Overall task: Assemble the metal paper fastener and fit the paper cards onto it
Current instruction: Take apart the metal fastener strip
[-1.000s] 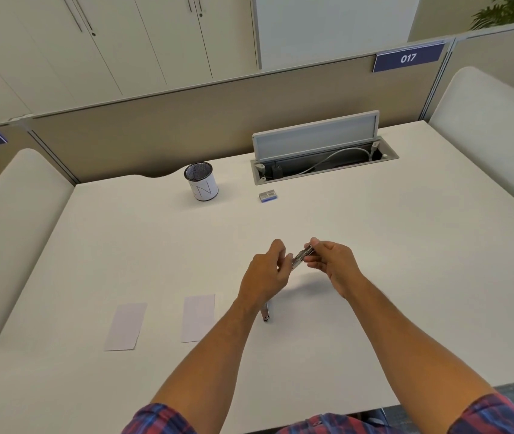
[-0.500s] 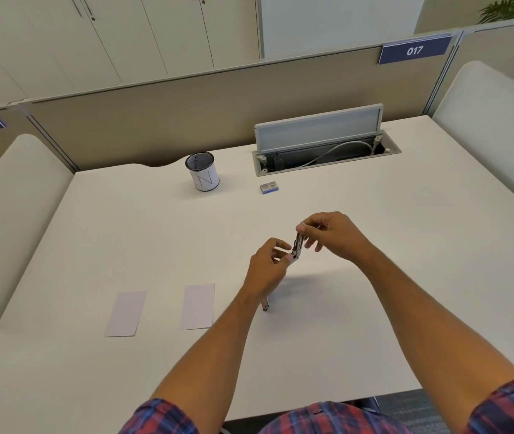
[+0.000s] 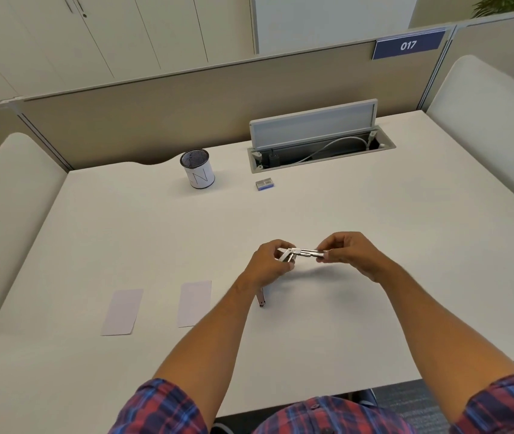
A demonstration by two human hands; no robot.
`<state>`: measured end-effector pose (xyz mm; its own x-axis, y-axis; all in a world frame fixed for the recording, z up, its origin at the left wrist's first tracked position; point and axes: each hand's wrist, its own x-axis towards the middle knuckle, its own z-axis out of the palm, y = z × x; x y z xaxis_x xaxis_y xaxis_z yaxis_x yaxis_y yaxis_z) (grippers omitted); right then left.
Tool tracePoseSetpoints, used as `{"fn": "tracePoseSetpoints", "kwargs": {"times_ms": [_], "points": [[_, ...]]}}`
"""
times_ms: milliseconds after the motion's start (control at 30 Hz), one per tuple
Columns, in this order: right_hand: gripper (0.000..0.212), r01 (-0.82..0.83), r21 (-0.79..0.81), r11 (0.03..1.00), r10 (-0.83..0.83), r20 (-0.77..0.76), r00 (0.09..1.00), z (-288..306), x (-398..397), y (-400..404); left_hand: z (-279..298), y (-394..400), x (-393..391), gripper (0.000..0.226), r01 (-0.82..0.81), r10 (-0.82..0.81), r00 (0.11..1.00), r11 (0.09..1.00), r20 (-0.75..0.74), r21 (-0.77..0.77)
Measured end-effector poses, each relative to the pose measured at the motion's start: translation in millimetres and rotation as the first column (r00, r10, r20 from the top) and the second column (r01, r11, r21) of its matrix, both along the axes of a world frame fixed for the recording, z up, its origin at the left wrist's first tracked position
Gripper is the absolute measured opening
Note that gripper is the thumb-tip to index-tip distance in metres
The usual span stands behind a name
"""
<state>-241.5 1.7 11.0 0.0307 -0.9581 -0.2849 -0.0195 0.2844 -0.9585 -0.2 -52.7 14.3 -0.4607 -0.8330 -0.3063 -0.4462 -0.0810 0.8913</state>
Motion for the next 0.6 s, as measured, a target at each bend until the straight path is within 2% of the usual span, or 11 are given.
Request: {"fn": "tracePoseSetpoints", "kwargs": {"times_ms": [100, 233, 300, 400, 533, 600], "points": [[0.018, 0.009, -0.002, 1.000, -0.010, -0.119, 0.993, -13, -3, 8, -3, 4, -9, 0.036, 0.095, -0.062, 0.980, 0.980, 0.188, -0.174], [0.023, -0.019, -0.010, 1.000, 0.015, -0.304, 0.953, -23, 1, 10, -7, 6, -17, 0.040, 0.225, -0.121, 0.929, 0.936, 0.350, -0.271], [0.023, -0.010, -0.018, 1.000, 0.003, -0.337, 0.941, -26, 3, 9, -10, 7, -17, 0.040, 0.286, -0.132, 0.886, 0.911, 0.444, -0.299], [0.016, 0.023, -0.035, 0.999, -0.033, -0.310, 0.950, -25, 3, 7, -17, 9, -15, 0.043, 0.292, -0.101, 0.875, 0.890, 0.473, -0.349], [0.005, 0.099, -0.052, 0.994, -0.107, -0.177, 0.978, -22, 2, 2, -19, 10, -14, 0.040, 0.239, -0.037, 0.897, 0.880, 0.441, -0.411], [0.008, 0.115, -0.042, 0.992, -0.121, -0.167, 0.979, -20, 4, -1, -18, 9, -17, 0.037, 0.216, -0.012, 0.896, 0.885, 0.445, -0.411]]}}
